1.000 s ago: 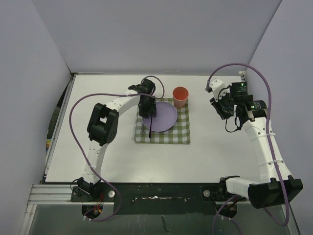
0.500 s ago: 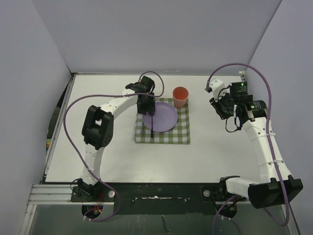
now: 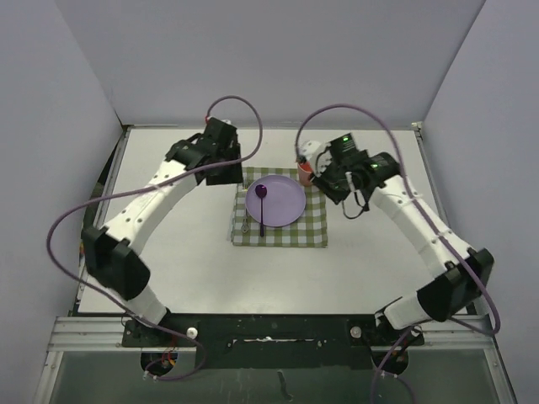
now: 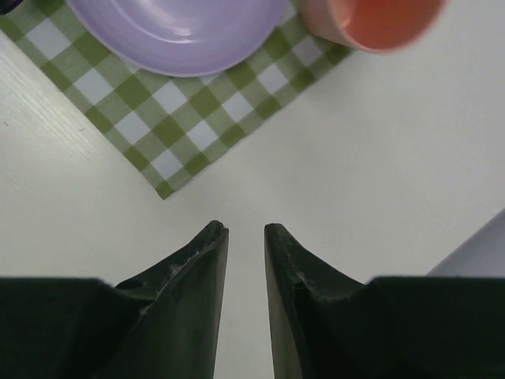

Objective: Set the dinner table for one person
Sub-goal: Adjust the spoon with the napkin.

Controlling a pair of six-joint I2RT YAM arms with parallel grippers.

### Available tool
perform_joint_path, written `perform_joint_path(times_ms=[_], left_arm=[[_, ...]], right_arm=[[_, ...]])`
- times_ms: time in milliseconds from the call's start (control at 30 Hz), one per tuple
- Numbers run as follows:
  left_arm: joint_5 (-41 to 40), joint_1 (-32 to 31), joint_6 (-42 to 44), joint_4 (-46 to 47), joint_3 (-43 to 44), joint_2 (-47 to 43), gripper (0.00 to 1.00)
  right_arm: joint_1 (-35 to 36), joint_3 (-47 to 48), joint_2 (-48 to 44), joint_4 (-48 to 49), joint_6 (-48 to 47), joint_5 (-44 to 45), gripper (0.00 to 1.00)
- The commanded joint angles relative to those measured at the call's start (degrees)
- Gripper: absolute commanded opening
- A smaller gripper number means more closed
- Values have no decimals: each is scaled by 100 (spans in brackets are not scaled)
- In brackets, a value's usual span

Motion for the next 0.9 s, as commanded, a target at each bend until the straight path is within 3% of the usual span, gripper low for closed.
perform_joint_path(times_ms=[0,133,267,367,533,733,867], left_arm=[[-735,340,-136,-771,-1285,-1735,46],[-606,860,-303,-792,-2436,-2724,47],[-435,1056,-320,-779,-2936,-3215,47],[-366,1065,-322,-715,-3006,-3293,47],[-153,1092,-287,-643,-2821,-3134,47],[184,1104,-281,-479,-2644,-2995,47],[164,1113,-252,-514,-2533,-2999,47]], right_arm=[[1247,-218,723,402,167,1152,30],[1344,519,1733,484,769,694,31],[1313,981,2347,865,983,676,32],[1128,1385,2624,1126,1280,482,41],[1191,2331,3411,850,2158,-360,45],[1629,2139,3752,1333,3331,-1795,49],[1737,1941,3997,1780,3901,-1978,48]])
